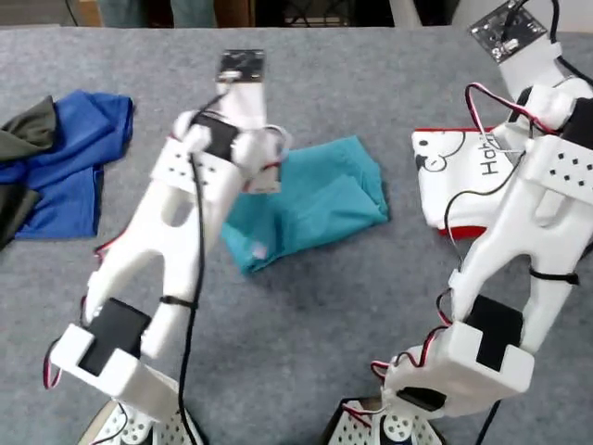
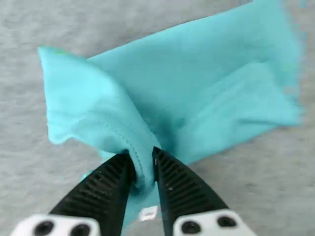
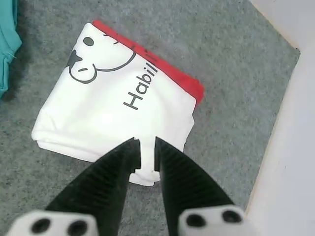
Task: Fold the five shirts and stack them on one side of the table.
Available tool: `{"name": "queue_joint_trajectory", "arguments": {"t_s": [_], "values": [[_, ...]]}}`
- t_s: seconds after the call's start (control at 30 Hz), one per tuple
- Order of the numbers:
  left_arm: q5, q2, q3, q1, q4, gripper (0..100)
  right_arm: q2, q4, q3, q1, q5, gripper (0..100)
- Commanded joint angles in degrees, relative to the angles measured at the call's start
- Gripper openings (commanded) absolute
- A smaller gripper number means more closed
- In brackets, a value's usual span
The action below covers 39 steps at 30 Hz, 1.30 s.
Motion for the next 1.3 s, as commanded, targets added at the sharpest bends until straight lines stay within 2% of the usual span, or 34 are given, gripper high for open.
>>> {"name": "queue_joint_trajectory", "arguments": {"t_s": [0.0, 0.17, 0.53, 0.8, 0.87, 0.97, 1.03, 1.13, 1.27], "values": [[2.6, -0.3, -3.2, 5.1, -5.1, 3, -2.9, 0.1, -2.5, 0.4, 0.5, 6.7], [2.5, 5.6, -5.0, 6.5, -13.4, 3, -3.1, 0.1, -2.5, 0.7, 0.5, 6.7], [2.6, 23.6, -24.7, 10.7, -13.3, 3, -3.1, 0.1, -2.6, 1.7, 0.5, 6.7], [2.6, 32.3, -32.2, 13.0, -13.3, 3, -3.1, 0.1, -2.6, 1.7, 0.5, 6.7], [2.7, 33.3, -33.3, 12.8, -13.3, 8, -3.0, 0.0, -2.6, 1.7, 0.5, 6.7], [6.4, 33.4, -34.2, 12.5, -12.1, 22, -2.9, 0.0, -2.6, 1.5, 0.5, 6.7], [8.9, 33.3, -36.5, 11.4, -10.3, 28, -2.7, 0.0, -2.4, 1.1, 0.5, 6.8], [9.6, 33.3, -43.2, 7.3, -6.7, 27, -2.7, 0.3, -2.2, -0.5, 0.5, 6.7], [9.6, 33.9, -53.0, -1.6, 1.4, 21, -2.6, 0.7, -1.8, -5.6, 0.2, 6.7]]}}
